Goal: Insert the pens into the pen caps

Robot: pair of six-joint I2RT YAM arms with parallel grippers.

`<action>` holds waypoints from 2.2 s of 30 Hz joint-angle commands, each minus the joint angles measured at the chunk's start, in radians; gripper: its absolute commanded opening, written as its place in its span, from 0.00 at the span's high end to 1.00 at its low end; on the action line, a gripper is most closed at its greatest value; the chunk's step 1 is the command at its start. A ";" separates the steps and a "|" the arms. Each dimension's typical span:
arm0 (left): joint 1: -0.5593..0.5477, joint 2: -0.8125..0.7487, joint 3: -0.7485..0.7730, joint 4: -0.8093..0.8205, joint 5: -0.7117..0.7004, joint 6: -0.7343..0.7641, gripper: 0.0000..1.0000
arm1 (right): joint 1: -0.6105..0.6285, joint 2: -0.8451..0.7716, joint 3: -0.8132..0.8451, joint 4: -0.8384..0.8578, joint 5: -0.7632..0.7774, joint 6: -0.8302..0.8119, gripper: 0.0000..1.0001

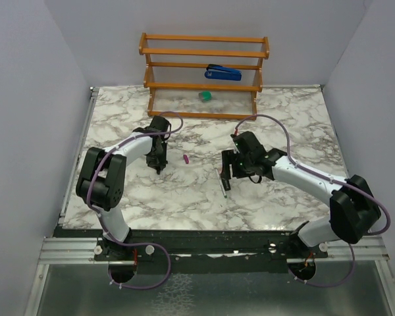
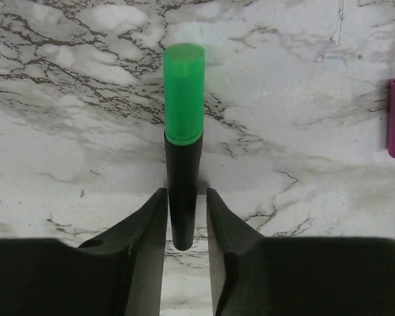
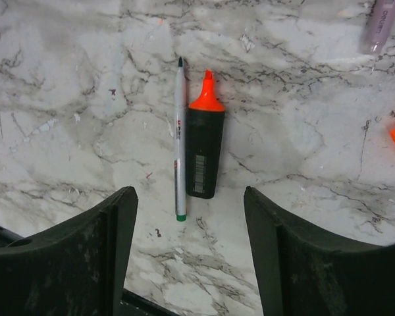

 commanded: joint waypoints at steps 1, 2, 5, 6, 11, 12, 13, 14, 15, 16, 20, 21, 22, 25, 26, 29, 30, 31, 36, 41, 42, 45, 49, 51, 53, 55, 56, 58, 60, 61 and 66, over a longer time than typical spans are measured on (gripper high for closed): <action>0.016 0.019 0.044 -0.009 0.035 0.031 0.66 | -0.027 0.062 0.066 0.043 0.008 -0.033 0.33; 0.017 0.022 0.047 -0.009 0.042 0.036 0.64 | -0.030 0.077 0.077 0.041 0.029 -0.038 0.34; 0.022 0.019 0.051 -0.003 0.054 0.047 0.59 | -0.037 0.119 0.106 0.033 0.043 -0.057 0.34; 0.023 0.015 0.053 -0.001 0.057 0.049 0.57 | -0.038 0.131 0.113 0.030 0.041 -0.061 0.34; 0.029 -0.027 0.066 0.009 0.068 0.057 0.49 | -0.039 0.182 0.135 0.010 0.039 -0.079 0.35; 0.029 -0.039 0.070 0.011 0.095 0.058 0.43 | -0.038 0.189 0.133 0.010 0.041 -0.080 0.35; 0.028 -0.048 0.073 0.013 0.108 0.059 0.40 | -0.038 0.196 0.127 0.011 0.045 -0.081 0.36; 0.029 -0.060 0.078 0.015 0.121 0.060 0.39 | -0.038 0.201 0.119 0.012 0.046 -0.081 0.37; 0.029 -0.073 0.081 0.017 0.134 0.060 0.38 | -0.039 0.206 0.112 0.013 0.047 -0.081 0.39; 0.029 -0.085 0.084 0.018 0.140 0.060 0.38 | -0.039 0.212 0.104 0.016 0.046 -0.079 0.41; 0.029 -0.127 0.097 0.019 0.158 0.059 0.37 | -0.039 0.228 0.085 0.030 0.042 -0.070 0.42; 0.029 -0.136 0.100 0.019 0.160 0.060 0.37 | -0.039 0.233 0.084 0.032 0.040 -0.068 0.42; 0.029 -0.144 0.100 0.019 0.164 0.060 0.37 | -0.039 0.240 0.085 0.034 0.039 -0.068 0.43; 0.029 -0.168 0.101 0.019 0.168 0.065 0.37 | -0.038 0.261 0.090 0.040 0.031 -0.067 0.44; 0.029 -0.174 0.099 0.019 0.169 0.065 0.37 | -0.039 0.267 0.093 0.042 0.030 -0.068 0.44; 0.030 -0.193 0.093 0.018 0.170 0.065 0.37 | -0.039 0.291 0.101 0.045 0.027 -0.071 0.45; 0.030 -0.201 0.091 0.018 0.172 0.064 0.37 | -0.038 0.298 0.103 0.046 0.027 -0.071 0.45; 0.030 -0.206 0.088 0.018 0.174 0.063 0.37 | -0.039 0.305 0.106 0.048 0.024 -0.071 0.47; 0.032 -0.232 0.079 0.018 0.183 0.066 0.37 | -0.039 0.337 0.116 0.053 0.019 -0.071 0.50; 0.036 -0.244 0.059 0.018 0.184 0.072 0.37 | -0.039 0.360 0.136 0.045 0.026 -0.069 0.54; 0.036 -0.248 0.056 0.018 0.184 0.073 0.37 | -0.039 0.365 0.140 0.038 0.031 -0.071 0.55; 0.039 -0.258 0.046 0.017 0.184 0.080 0.37 | -0.038 0.371 0.141 0.029 0.046 -0.076 0.56; 0.044 -0.270 0.037 0.018 0.185 0.085 0.37 | -0.039 0.371 0.129 0.010 0.085 -0.088 0.62; 0.046 -0.275 0.034 0.018 0.189 0.086 0.37 | -0.038 0.365 0.118 0.003 0.098 -0.093 0.63; 0.047 -0.282 0.030 0.018 0.196 0.085 0.37 | -0.039 0.356 0.103 -0.003 0.113 -0.096 0.63; 0.047 -0.289 0.027 0.018 0.201 0.082 0.37 | -0.038 0.346 0.089 -0.009 0.129 -0.099 0.63; 0.047 -0.294 0.026 0.019 0.203 0.081 0.37 | -0.038 0.342 0.083 -0.011 0.133 -0.101 0.63; 0.047 -0.304 0.023 0.019 0.208 0.078 0.37 | -0.038 0.337 0.072 -0.012 0.140 -0.104 0.67; 0.047 -0.318 0.019 0.018 0.217 0.075 0.38 | -0.039 0.339 0.066 -0.015 0.145 -0.107 0.81; 0.047 -0.325 0.017 0.021 0.226 0.072 0.38 | -0.039 0.340 0.064 -0.016 0.146 -0.107 0.89; 0.047 -0.379 -0.022 0.054 0.285 0.052 0.40 | -0.039 0.318 0.064 -0.012 0.154 -0.086 1.00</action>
